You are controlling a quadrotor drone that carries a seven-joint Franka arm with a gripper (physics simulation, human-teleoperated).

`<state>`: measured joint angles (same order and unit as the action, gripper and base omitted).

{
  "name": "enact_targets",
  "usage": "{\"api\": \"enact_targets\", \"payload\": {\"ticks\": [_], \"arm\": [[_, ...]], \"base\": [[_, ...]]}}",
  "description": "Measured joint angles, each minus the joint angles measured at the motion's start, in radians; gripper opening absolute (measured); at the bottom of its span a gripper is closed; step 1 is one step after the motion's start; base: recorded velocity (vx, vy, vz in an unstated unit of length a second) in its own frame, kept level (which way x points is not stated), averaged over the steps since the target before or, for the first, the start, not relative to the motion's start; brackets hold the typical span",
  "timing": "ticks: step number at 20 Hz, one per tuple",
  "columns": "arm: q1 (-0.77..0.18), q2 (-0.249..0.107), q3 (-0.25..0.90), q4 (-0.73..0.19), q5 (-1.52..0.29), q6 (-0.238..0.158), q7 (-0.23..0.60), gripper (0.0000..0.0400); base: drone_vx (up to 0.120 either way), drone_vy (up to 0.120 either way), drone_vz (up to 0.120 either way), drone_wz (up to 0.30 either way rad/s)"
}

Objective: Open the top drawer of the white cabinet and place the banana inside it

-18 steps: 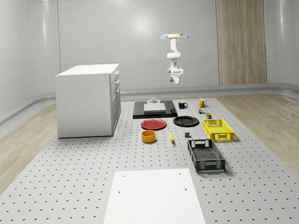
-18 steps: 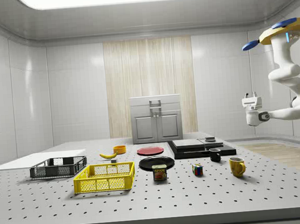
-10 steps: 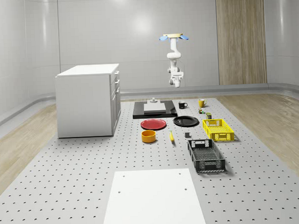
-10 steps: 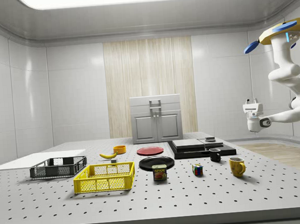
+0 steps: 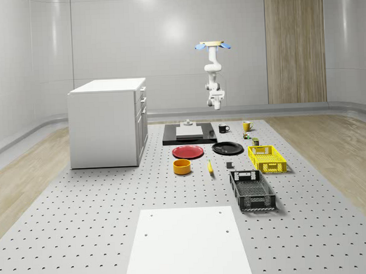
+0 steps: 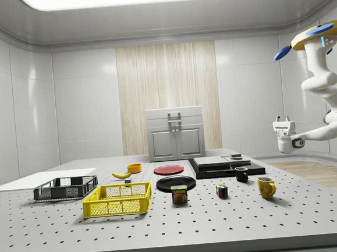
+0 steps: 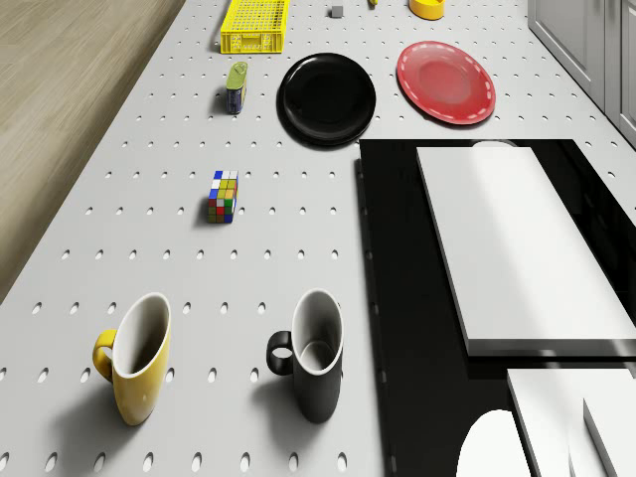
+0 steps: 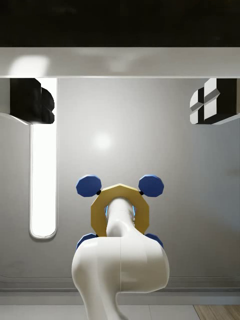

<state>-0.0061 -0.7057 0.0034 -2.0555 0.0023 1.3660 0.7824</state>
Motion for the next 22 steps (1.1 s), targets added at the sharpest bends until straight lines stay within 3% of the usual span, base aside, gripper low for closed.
{"api": "enact_targets", "payload": {"ticks": [4, 7, 13, 22], "arm": [[-0.001, 0.003, 0.000, 0.010, 0.000, -0.004, 0.000, 0.0400], [0.037, 0.003, -0.193, -0.020, 0.305, -0.008, -0.045, 0.0400], [0.141, -0.020, -0.509, -0.197, 0.790, -0.008, -0.128, 0.0400], [0.255, -0.068, -0.672, -0.327, 0.999, 0.023, -0.162, 0.0400]], "base": [[0.120, -0.120, 0.000, 0.000], [0.120, -0.120, 0.067, 0.000], [0.120, -0.120, 0.120, 0.000], [0.120, -0.120, 0.120, 0.000]]}}
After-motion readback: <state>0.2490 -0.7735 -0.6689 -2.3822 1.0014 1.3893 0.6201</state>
